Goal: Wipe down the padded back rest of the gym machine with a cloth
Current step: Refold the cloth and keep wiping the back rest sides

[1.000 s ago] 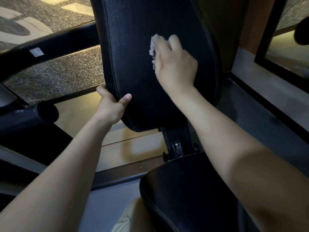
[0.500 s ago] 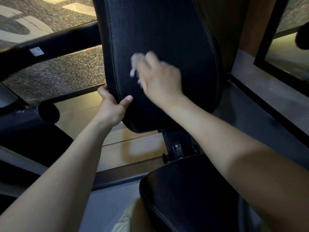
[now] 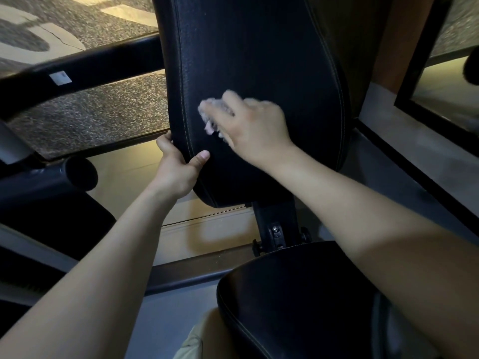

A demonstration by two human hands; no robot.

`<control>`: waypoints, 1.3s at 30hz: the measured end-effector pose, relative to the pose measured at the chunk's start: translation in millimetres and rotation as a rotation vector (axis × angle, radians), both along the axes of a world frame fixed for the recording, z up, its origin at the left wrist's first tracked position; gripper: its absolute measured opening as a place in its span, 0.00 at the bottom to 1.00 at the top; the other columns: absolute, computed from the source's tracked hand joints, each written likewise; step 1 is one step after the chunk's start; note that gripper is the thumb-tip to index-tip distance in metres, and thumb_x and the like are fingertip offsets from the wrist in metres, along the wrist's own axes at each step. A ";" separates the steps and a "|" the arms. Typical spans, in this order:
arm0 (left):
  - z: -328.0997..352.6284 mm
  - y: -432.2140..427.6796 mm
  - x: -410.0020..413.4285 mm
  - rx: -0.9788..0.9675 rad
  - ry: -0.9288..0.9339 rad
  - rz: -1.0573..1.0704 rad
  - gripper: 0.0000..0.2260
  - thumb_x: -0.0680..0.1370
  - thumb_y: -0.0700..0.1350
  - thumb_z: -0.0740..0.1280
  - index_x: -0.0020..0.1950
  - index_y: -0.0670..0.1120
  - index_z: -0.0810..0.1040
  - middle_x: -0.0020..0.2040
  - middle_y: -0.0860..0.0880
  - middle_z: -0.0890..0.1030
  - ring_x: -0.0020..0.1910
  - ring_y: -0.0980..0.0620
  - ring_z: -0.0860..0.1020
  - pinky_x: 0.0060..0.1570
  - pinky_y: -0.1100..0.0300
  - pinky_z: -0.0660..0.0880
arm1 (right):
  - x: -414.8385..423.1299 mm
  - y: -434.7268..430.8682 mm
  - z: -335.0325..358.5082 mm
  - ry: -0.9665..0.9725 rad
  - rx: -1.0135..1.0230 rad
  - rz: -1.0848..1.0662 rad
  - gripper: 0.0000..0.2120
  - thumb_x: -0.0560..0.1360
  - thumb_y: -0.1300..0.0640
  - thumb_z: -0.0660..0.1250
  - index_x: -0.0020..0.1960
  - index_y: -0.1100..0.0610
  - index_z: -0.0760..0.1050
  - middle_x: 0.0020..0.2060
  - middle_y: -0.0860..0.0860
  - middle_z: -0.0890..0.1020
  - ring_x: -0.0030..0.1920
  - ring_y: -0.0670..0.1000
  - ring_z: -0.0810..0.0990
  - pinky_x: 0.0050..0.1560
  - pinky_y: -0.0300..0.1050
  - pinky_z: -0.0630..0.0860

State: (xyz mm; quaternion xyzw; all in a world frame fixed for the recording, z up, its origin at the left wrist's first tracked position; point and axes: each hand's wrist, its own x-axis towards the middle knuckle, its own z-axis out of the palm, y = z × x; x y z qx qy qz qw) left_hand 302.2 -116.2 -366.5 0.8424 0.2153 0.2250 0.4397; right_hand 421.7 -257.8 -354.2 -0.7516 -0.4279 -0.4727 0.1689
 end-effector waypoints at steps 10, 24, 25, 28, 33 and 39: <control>-0.4 4.0 -1.7 -0.029 0.012 -0.036 0.30 0.82 0.43 0.68 0.73 0.43 0.51 0.70 0.46 0.69 0.68 0.48 0.72 0.70 0.48 0.71 | -5.5 16.4 -4.3 0.006 0.139 -0.059 0.16 0.79 0.49 0.67 0.66 0.53 0.79 0.49 0.52 0.81 0.39 0.56 0.79 0.38 0.52 0.72; -13.5 23.9 -24.1 -0.076 -0.029 -0.089 0.34 0.81 0.38 0.68 0.81 0.58 0.57 0.74 0.54 0.71 0.67 0.59 0.75 0.69 0.51 0.74 | -26.5 -7.1 -64.9 -0.116 -0.065 0.191 0.15 0.77 0.61 0.67 0.62 0.51 0.80 0.43 0.51 0.79 0.40 0.55 0.76 0.42 0.51 0.67; -13.8 24.2 -24.9 -0.079 -0.027 -0.102 0.34 0.81 0.37 0.67 0.81 0.60 0.57 0.74 0.55 0.72 0.66 0.60 0.76 0.69 0.51 0.74 | -24.7 -6.8 -60.2 -0.147 -0.068 0.188 0.14 0.77 0.60 0.66 0.61 0.50 0.81 0.43 0.50 0.79 0.39 0.55 0.76 0.41 0.51 0.67; -16.3 24.3 -26.0 -0.082 -0.014 -0.126 0.35 0.83 0.35 0.64 0.80 0.65 0.57 0.73 0.59 0.73 0.68 0.60 0.75 0.71 0.48 0.72 | -24.6 5.9 -38.7 -0.110 -0.003 0.139 0.14 0.77 0.60 0.65 0.60 0.49 0.81 0.42 0.51 0.78 0.39 0.55 0.76 0.41 0.51 0.66; -22.1 30.7 -28.2 -0.101 0.020 -0.119 0.36 0.83 0.35 0.61 0.79 0.69 0.53 0.77 0.59 0.69 0.72 0.57 0.71 0.73 0.45 0.69 | -40.7 12.7 -71.1 -0.032 0.023 0.174 0.15 0.78 0.61 0.64 0.62 0.52 0.80 0.43 0.52 0.79 0.41 0.56 0.76 0.42 0.51 0.67; -25.3 32.1 -25.2 -0.070 0.019 -0.099 0.36 0.84 0.36 0.61 0.79 0.70 0.50 0.76 0.62 0.69 0.72 0.58 0.71 0.72 0.47 0.70 | -36.4 11.8 -64.6 -0.175 -0.055 0.216 0.12 0.81 0.60 0.62 0.58 0.51 0.81 0.41 0.51 0.79 0.38 0.56 0.76 0.39 0.51 0.66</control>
